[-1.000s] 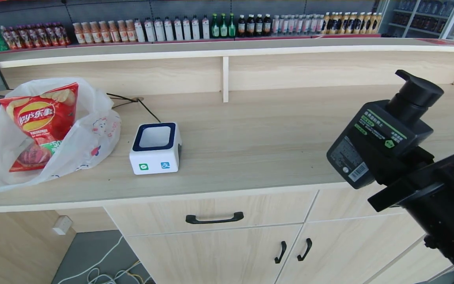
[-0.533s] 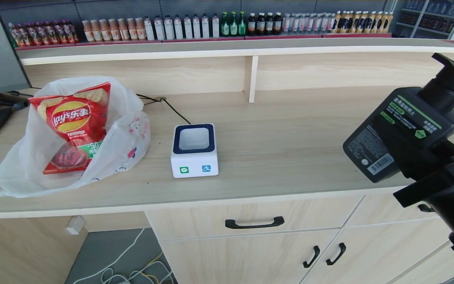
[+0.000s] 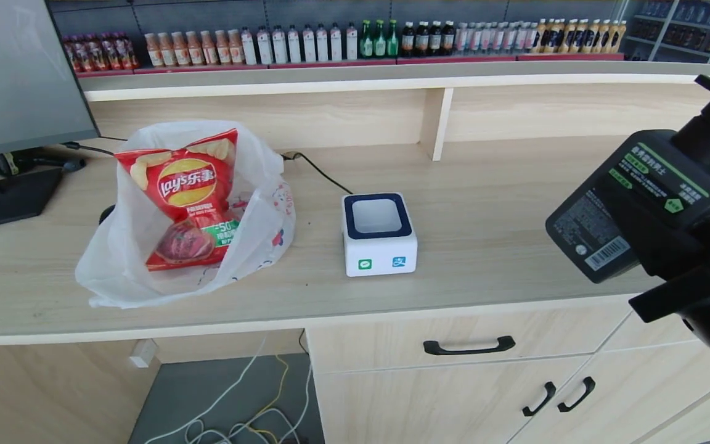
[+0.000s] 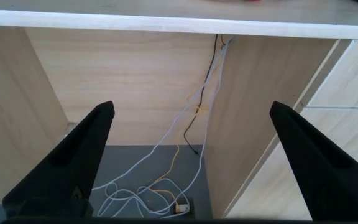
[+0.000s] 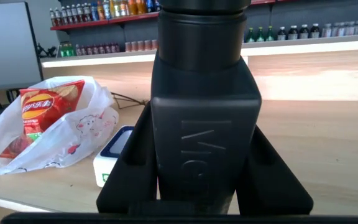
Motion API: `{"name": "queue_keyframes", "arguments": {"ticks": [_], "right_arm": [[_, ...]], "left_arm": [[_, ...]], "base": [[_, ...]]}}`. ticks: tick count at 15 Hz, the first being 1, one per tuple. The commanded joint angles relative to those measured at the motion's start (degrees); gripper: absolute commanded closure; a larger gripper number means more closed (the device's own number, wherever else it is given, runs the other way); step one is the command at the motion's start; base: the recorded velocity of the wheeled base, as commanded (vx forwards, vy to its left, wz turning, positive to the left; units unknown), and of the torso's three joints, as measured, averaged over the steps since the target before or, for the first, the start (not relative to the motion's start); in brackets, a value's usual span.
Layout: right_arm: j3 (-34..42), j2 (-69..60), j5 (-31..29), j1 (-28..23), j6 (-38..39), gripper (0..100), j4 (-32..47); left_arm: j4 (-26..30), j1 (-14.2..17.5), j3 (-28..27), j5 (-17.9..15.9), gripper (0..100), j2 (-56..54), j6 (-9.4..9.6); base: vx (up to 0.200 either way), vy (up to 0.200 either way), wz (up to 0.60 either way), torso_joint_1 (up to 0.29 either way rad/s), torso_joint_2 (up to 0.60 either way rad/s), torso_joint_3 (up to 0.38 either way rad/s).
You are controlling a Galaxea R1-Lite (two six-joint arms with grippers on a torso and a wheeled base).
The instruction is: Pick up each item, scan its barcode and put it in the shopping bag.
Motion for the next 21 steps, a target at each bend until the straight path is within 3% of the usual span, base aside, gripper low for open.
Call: {"name": "queue_keyframes", "arguments": {"ticks": [1, 5, 13, 16, 17, 19, 21], "right_arm": [[0.29, -0.21, 0.01, -0.05, -0.01, 100, -0.06], [0.64, 0.06, 0.01, -0.14, -0.01, 100, -0.06], [-1.64, 3.83, 0.54, -3.3, -4.76, 100, -0.06], [-4.01, 8.84, 4.49, -4.62, -7.66, 100, -0.06], [-3.66, 8.05, 8.01, -4.27, -15.22, 100, -0.06], [-5.33, 10.69, 13.02, -4.8, -17.68, 100, -0.06], [-6.39, 14.65, 17.76, -6.99, -25.5, 100, -0.06]], "left_arm": [[-0.01, 0.01, 0.0, -0.01, 0, 0.0, 0.04], [-0.01, 0.01, 0.0, -0.01, 0, 0.0, -0.14], [-0.1, 0.01, 0.0, -0.01, 0, 0.0, -0.22], [-0.1, 0.01, 0.0, -0.01, 0, 0.0, -0.22], [-0.1, 0.01, 0.0, -0.01, 0, 0.0, -0.22], [-0.1, 0.01, 0.0, -0.01, 0, 0.0, -0.22], [-0.1, 0.01, 0.0, -0.01, 0, 0.0, -0.22]], "base": [[0.0, 0.2, 0.0, -0.002, 0.0, 0.002], [0.0, 0.2, 0.0, 0.002, 0.0, 0.006], [0.0, 0.0, 0.0, 0.0, 0.0, 0.0], [0.0, 0.0, 0.0, 0.0, 0.0, 0.0], [0.0, 0.0, 0.0, 0.0, 0.0, 0.0], [0.0, 0.0, 0.0, 0.0, 0.0, 0.0], [0.0, 0.0, 0.0, 0.0, 0.0, 0.0]]}}
